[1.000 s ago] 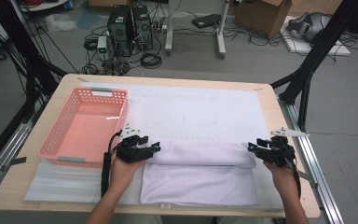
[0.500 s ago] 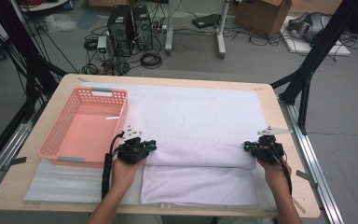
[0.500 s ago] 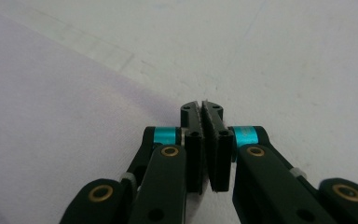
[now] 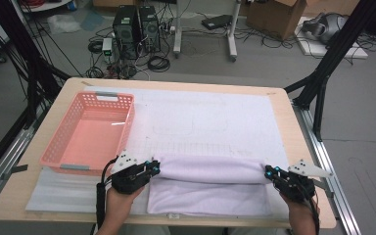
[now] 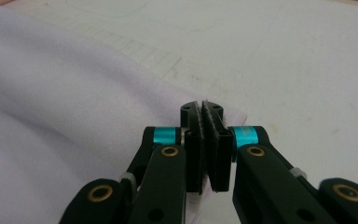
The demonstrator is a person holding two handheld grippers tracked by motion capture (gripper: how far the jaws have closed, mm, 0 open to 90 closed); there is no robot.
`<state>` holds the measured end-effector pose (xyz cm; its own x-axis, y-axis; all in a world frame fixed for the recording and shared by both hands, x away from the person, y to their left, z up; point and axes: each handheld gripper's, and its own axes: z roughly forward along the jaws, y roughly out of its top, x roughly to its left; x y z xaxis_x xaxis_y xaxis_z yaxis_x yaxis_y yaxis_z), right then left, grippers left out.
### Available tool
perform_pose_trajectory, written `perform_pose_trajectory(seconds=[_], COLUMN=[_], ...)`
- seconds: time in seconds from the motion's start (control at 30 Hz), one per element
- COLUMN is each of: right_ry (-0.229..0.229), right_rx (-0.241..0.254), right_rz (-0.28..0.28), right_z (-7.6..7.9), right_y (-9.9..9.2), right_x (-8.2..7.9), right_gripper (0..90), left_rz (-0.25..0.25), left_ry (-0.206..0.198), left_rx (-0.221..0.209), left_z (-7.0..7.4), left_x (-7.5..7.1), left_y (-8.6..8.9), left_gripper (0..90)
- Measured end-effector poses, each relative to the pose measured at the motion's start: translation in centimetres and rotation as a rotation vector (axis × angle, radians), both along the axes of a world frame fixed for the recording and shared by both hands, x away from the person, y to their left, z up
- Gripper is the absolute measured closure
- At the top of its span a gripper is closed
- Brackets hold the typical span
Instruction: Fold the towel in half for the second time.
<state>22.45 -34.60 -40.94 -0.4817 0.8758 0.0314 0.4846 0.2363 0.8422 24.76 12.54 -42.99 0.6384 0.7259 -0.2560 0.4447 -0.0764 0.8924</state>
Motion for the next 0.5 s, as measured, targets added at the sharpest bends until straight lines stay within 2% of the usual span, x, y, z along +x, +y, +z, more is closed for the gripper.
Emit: perform_pose_trajectory(seconds=[0.03,0.1,0.13,0.2,0.3,0.37,0.4,0.43,0.47,0.5], right_ry=[0.006,0.004,0.012,0.018,0.011,0.008,0.010,0.022,0.030,0.041], right_rx=[-0.019,-0.024,-0.027,-0.027,-0.001,0.005,0.005,0.006,0.001,-0.002], right_rz=[0.005,0.003,0.006,0.000,-0.028,-0.044,-0.044,-0.044,-0.035,-0.014], right_z=[0.0,0.0,-0.1,-0.3,-0.3,-0.3,-0.4,-0.6,-0.8,-1.0], right_y=[0.0,-0.2,-0.2,-0.3,-0.5,-0.5,-0.5,-0.4,-0.3,-0.1], right_x=[-0.2,-0.5,-0.6,-0.5,0.0,0.5,0.9,1.3,1.6,1.7], right_gripper=[86.7,85.2,81.7,68.2,54.5,51.6,51.0,51.8,57.8,68.3], left_rz=[-0.001,0.007,0.009,0.018,0.025,0.027,0.038,0.039,0.049,0.045], left_ry=[0.006,-0.010,-0.011,0.000,0.021,0.054,0.073,0.073,0.059,0.056], left_rx=[-0.004,0.001,0.003,-0.004,0.009,0.026,0.052,0.086,0.106,0.098], left_z=[-0.1,-0.2,-0.2,-0.3,-0.6,-0.9,-1.2,-1.4,-1.5,-1.6], left_x=[-0.1,-0.2,-0.1,0.3,1.2,1.8,1.9,1.9,1.8,1.7], left_y=[0.0,0.1,0.1,0.0,-0.4,-0.9,-1.1,-1.2,-1.3,-1.3], left_gripper=[67.5,56.0,53.3,49.9,49.9,54.3,59.2,68.7,80.9,85.5])
